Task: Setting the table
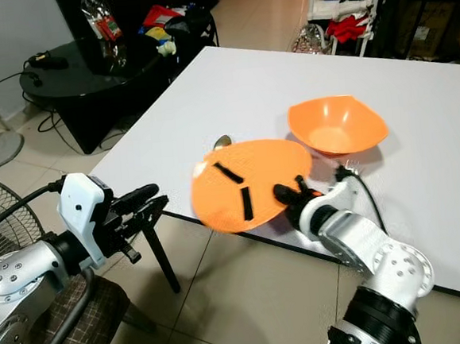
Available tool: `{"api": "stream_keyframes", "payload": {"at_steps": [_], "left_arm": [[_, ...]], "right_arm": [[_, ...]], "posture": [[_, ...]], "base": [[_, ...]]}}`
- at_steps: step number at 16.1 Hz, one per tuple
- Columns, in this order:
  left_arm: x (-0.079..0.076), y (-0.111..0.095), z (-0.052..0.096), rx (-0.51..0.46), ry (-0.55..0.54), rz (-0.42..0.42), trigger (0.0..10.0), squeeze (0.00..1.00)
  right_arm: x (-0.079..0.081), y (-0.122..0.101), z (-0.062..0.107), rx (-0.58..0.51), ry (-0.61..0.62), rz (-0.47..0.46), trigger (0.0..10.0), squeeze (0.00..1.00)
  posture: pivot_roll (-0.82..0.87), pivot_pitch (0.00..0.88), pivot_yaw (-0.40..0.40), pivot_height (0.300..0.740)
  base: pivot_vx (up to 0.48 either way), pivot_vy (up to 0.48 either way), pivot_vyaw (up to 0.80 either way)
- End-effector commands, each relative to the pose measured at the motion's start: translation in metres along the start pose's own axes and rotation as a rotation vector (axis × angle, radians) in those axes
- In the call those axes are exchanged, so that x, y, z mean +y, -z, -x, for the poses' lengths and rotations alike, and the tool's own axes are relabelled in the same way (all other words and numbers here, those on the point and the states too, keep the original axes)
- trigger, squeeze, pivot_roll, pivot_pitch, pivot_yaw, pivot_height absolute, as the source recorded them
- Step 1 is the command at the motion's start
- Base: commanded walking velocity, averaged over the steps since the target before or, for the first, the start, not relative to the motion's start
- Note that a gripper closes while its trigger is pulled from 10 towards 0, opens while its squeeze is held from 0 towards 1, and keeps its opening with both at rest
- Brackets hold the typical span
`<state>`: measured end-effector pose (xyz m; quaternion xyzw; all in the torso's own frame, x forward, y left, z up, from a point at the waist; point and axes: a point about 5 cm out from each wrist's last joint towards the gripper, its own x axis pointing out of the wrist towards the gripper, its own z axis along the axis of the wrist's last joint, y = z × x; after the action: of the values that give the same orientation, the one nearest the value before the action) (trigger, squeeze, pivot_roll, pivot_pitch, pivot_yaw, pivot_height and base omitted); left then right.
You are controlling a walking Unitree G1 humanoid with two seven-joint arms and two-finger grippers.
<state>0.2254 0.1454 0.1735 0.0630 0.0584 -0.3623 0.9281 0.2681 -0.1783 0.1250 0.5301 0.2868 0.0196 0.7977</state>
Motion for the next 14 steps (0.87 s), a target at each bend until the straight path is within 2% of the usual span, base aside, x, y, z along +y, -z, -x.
{"api": "stream_keyframes", "payload": {"at_steps": [1, 6, 13, 14], "left_arm": [[-0.002, -0.003, 0.001, 0.005, 0.018, -0.015, 10.0, 0.00], [-0.004, -0.003, 0.000, 0.008, 0.044, -0.013, 10.0, 0.00], [-0.011, 0.007, 0.000, 0.074, 0.121, 0.022, 10.0, 0.00], [-0.011, 0.007, 0.000, 0.073, 0.118, 0.031, 10.0, 0.00]], "right_arm": [[0.009, -0.003, 0.005, -0.036, -0.052, -0.003, 10.0, 0.00], [0.001, -0.009, 0.015, -0.097, -0.010, -0.017, 10.0, 0.00], [-0.004, -0.015, 0.005, -0.164, 0.063, -0.046, 10.0, 0.00], [-0.002, -0.013, 0.003, -0.149, 0.045, -0.047, 10.0, 0.07]], "posture": [[-0.05, 0.000, 0.076, 0.740], [-0.05, 0.000, 0.092, 0.740], [-0.05, 0.000, 0.100, 0.740], [-0.06, 0.000, 0.100, 0.740]], "base": [[0.000, 0.000, 0.00], [0.000, 0.000, 0.00], [0.000, 0.000, 0.00], [0.000, 0.000, 0.00]]}}
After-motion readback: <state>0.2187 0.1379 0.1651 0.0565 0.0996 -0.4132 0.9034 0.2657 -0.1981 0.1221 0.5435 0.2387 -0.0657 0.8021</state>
